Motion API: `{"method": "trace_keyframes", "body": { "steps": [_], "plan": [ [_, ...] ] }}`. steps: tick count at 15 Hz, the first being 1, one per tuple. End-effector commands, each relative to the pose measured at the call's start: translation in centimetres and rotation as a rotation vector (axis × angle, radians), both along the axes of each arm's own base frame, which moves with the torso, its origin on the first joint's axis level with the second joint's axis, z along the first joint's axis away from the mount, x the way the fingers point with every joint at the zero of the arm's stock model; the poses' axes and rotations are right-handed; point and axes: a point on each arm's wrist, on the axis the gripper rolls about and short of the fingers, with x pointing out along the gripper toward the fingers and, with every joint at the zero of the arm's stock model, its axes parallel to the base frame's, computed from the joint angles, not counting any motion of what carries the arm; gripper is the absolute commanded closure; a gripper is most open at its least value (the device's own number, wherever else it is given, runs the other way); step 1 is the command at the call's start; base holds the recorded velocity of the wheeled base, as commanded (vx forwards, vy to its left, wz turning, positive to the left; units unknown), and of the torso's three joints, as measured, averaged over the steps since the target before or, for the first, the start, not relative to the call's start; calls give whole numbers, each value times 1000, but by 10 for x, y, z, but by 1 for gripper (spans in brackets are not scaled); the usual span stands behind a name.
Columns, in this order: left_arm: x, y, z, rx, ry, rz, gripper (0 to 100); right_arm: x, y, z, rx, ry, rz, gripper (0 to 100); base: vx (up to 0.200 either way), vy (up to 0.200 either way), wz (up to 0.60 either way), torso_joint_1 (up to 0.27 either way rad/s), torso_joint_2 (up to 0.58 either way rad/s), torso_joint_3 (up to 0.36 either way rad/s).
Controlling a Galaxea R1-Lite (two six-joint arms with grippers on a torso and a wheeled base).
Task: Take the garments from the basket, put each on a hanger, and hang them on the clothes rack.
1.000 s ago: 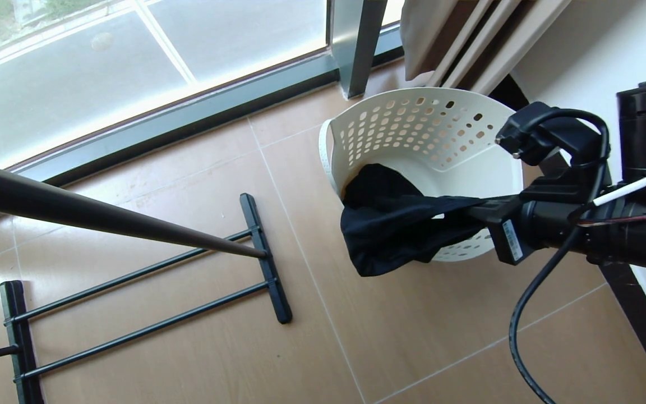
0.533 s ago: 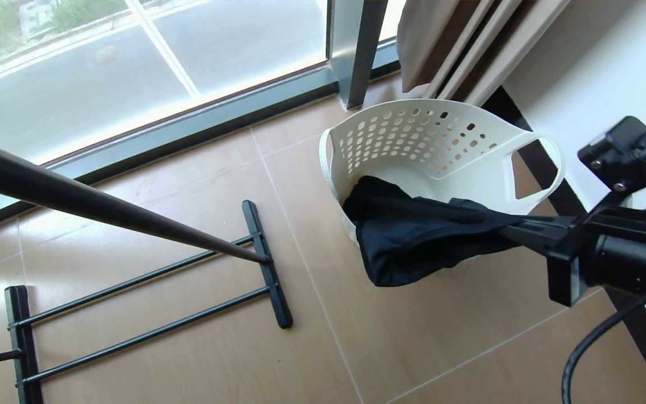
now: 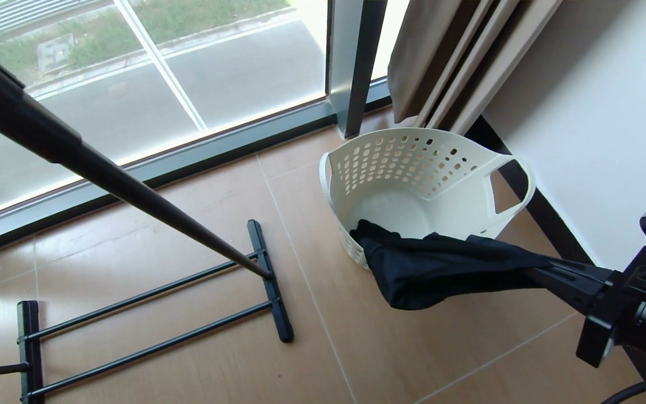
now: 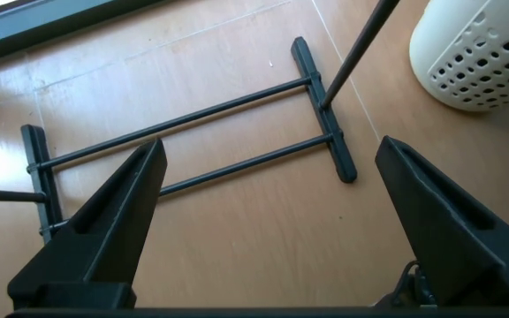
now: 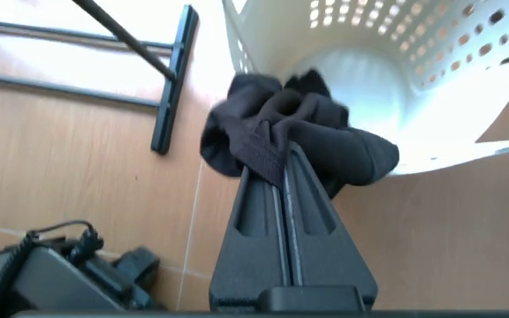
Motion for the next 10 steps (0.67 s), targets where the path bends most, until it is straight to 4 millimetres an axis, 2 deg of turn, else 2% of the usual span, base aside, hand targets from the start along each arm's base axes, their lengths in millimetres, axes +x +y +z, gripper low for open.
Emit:
{"method": "trace_keyframes", "body": {
  "steps": [1,5,8,10],
  "plan": [
    [0,0,0,0,2,-3,0,9,9,-6,-17,18,8,100,0,0,0,7,7,212],
    [0,0,0,1,2,-17,0,29,28,-12,-53,53,28,100,0,0,0,-4,5,201],
    [0,0,0,2,3,-17,0,37,35,-3,-40,-50,66,100,0,0,0,2,1,201],
    [0,0,0,2,2,-17,0,35,35,-4,-13,-87,126,100,0,0,0,5,2,200]
  ]
}}
